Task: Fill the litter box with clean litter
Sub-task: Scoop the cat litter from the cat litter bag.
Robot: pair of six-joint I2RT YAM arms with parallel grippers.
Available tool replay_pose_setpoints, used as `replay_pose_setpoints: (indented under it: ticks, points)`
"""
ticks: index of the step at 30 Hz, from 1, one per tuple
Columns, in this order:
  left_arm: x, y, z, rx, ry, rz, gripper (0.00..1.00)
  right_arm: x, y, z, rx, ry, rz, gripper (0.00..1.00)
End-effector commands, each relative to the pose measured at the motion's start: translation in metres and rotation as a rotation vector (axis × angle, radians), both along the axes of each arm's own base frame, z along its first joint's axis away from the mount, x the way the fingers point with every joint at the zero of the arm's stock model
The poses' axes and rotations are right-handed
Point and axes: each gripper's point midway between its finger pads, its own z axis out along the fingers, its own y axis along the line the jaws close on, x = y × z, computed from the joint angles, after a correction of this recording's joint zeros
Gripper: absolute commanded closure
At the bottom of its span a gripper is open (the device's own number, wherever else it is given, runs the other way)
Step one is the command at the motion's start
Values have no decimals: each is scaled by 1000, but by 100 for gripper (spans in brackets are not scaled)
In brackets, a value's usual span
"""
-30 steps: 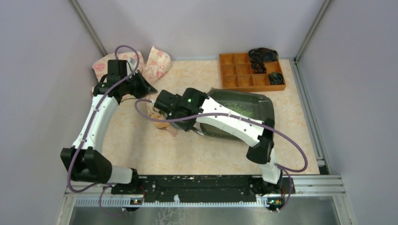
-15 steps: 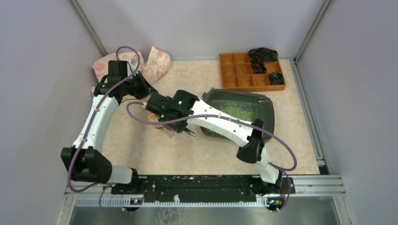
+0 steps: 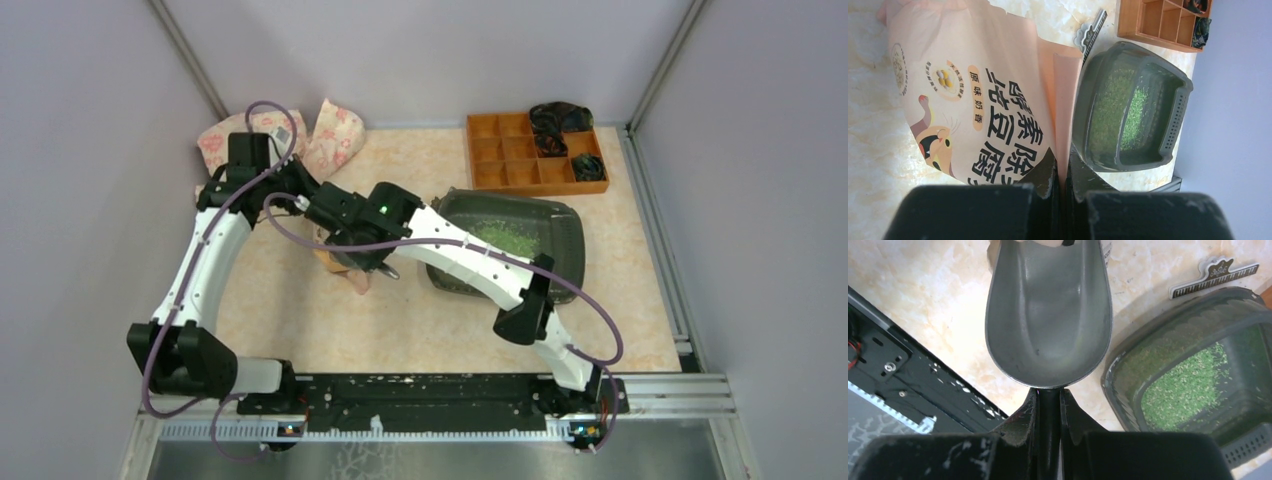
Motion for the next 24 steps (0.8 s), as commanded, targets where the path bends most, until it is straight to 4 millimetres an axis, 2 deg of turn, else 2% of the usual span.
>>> replay_pose_setpoints:
  ticks: [1, 6, 10, 14, 17, 20, 23, 24]
  points:
    - [-13, -12, 40, -76, -108, -43, 97, 28, 27, 23, 185, -98, -101, 100]
    - [-28, -7, 56, -67, -119, -26, 96, 43, 10, 29, 203, -153, -166, 100]
    - [-43, -8, 69, -105, -122, -9, 95, 52, -6, 46, 227, -212, -210, 100]
    - [-50, -8, 71, -118, -106, -3, 95, 57, -18, 61, 233, -260, -237, 100]
    - [-57, -13, 80, -150, -105, -19, 95, 57, -19, 70, 253, -266, -236, 100]
    - [-62, -13, 100, -161, -138, -15, 95, 52, -15, 81, 283, -249, -212, 100]
    - [-69, -14, 115, -175, -167, -24, 95, 46, -8, 83, 277, -206, -166, 100]
    - [-69, -14, 114, -173, -173, -21, 95, 43, -1, 82, 287, -187, -138, 100]
